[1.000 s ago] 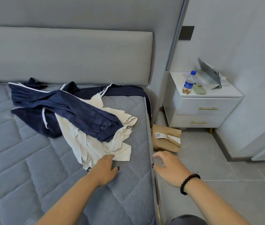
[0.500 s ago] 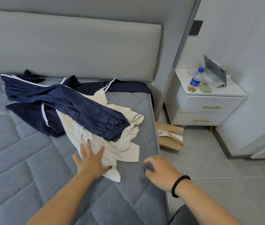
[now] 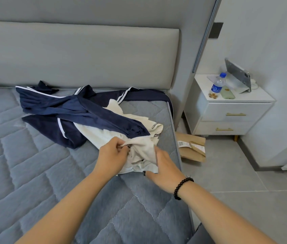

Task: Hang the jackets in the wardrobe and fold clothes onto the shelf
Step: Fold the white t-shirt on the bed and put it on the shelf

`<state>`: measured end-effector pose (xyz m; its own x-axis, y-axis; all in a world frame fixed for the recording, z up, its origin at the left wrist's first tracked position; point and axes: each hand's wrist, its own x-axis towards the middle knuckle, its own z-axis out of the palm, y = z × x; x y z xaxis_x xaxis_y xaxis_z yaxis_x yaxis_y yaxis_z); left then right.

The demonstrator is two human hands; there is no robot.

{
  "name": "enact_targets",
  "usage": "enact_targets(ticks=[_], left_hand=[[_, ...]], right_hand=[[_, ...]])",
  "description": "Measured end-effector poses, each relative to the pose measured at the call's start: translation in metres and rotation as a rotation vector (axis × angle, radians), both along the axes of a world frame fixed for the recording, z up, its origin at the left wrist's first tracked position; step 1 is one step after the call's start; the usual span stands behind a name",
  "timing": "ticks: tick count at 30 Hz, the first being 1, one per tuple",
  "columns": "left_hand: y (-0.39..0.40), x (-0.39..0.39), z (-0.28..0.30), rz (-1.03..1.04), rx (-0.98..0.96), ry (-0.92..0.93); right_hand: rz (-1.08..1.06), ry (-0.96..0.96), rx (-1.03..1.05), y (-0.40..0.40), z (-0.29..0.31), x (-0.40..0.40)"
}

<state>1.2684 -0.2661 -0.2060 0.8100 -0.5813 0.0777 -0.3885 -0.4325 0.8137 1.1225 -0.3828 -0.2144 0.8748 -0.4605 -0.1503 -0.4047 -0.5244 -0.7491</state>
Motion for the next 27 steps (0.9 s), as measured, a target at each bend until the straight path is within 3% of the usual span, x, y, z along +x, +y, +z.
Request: enact_targets(ticks=[5,10,19,24,27], left_hand=[[-0.005,-0.031,0.051,-0.107,-0.194,0.041],[-0.013,-0.048,0.096,-0.166,-0.313,0.049],[-0.037,-0.093,0.21,-0.315,-0.675,0.017],[-0.042,-0.132,0.246,-0.414,-0.74,0.053],[-0.044,-0.159,0.256,-0.491,-0.715,0.086]], right_hand=[[-0.159,-0.27,0.104,0.004,0.027,0.0],[-0.276,-0.343,0.044,-0.012,0.067,-0.021],[-0.329,-0.723,0.026,-0.022,0.202,-0.069],[-0.556,-1.048,0.147,-0.009,0.239,-0.116],[-0.641,-1.045,0.114,-0.002,0.247,-0.144]])
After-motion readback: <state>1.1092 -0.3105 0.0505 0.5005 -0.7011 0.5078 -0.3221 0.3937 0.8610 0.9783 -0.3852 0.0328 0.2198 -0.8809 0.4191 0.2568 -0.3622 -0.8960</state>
